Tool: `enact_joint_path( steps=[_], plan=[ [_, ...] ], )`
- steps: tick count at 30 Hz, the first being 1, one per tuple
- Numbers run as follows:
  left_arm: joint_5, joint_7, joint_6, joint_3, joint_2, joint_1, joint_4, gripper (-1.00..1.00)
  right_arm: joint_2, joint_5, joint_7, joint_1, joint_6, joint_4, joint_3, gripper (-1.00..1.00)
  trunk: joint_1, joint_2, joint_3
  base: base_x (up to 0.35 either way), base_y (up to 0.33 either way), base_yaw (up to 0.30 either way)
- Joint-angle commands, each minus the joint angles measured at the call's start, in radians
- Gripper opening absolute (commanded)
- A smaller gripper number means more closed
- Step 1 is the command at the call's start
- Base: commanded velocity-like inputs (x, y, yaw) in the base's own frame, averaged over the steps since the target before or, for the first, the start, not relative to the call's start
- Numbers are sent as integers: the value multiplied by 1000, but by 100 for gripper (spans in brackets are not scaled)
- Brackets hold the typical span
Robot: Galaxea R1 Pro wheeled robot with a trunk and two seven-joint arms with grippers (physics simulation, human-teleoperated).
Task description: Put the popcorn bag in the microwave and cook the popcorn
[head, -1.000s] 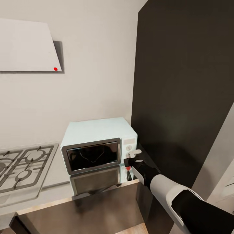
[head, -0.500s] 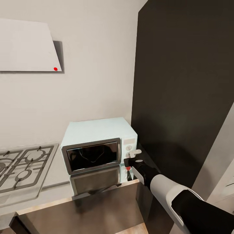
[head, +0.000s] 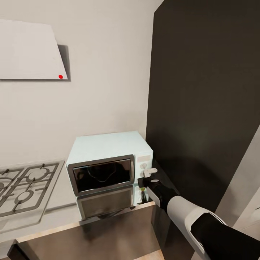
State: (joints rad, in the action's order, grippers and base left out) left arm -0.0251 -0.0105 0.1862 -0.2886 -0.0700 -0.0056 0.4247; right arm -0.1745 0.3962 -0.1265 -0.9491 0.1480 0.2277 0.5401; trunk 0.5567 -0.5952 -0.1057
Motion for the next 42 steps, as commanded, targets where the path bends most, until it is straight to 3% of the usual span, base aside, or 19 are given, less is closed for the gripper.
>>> enact_joint_path(
  steps=[1, 9, 42],
  plan=[
    [-2, -1, 2, -3, -1, -1, 0, 100, 0, -5, -7, -17, 5, 4, 8, -100, 1, -1, -2, 0, 0, 0],
    [-3, -1, 2, -3, -1, -1, 0, 100, 0, -5, -7, -17, 5, 4, 8, -100, 1, -1, -2, -70, 0, 0],
    [-3, -2, 2, 0, 0, -8, -21, 100, 0, -6, -7, -8, -27, 2, 9, -100, 1, -1, -2, -330, 0, 0]
  ],
)
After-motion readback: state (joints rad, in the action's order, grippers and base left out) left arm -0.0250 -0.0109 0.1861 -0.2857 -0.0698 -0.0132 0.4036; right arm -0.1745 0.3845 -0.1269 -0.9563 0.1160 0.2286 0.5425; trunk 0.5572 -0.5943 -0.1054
